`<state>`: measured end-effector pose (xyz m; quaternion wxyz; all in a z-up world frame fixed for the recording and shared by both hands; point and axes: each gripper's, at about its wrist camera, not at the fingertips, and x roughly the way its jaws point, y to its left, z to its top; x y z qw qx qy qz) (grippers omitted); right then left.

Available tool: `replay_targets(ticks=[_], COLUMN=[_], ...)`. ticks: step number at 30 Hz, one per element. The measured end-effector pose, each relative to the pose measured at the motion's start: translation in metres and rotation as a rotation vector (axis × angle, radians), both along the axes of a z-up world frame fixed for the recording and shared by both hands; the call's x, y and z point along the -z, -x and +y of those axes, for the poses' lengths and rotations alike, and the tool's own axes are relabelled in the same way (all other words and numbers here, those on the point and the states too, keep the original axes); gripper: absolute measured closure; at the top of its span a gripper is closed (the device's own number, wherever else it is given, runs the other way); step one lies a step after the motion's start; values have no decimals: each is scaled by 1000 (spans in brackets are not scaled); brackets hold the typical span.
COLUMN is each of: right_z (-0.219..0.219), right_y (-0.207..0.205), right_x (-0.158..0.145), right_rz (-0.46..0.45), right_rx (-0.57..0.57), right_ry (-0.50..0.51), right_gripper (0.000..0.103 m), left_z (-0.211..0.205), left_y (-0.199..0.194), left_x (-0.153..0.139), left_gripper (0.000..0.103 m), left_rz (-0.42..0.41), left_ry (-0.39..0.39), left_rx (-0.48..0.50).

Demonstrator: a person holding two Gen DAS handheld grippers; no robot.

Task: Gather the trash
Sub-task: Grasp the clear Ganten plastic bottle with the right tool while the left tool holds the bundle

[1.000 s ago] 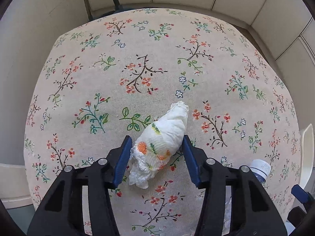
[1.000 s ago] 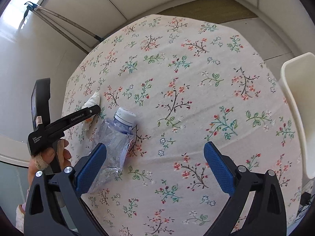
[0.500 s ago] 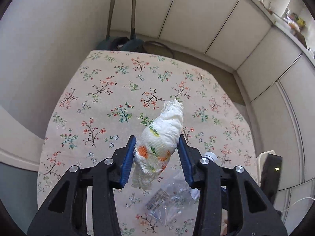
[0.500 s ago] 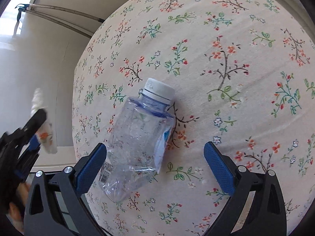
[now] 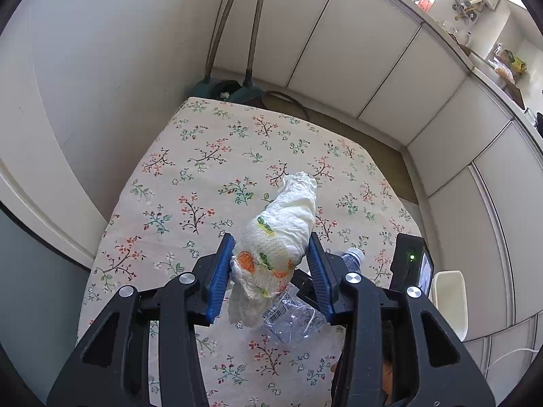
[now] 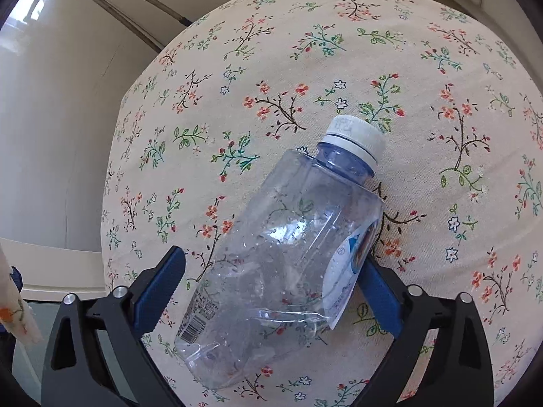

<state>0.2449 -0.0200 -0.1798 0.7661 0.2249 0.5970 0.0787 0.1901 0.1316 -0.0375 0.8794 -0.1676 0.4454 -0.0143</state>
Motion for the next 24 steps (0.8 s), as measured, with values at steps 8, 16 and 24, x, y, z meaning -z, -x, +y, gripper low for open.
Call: replay_targets(ticks=[8, 16, 24], right_z=[1, -12, -56], right_y=[-3, 7, 14], right_x=[-5, -51, -91], right_rz=[-28, -167, -274], right_rx=[-47, -74, -14], right_ry=[-66, -73, -70], right_gripper=[82, 85, 85], left_z=[7, 3, -11], left_y=[1, 3, 5], left_x=[-2, -7, -15], left_gripper=[62, 62, 62], left_rz=[-5, -24, -50], left_ry=[11, 17, 30], left_rx=[-11, -4, 17])
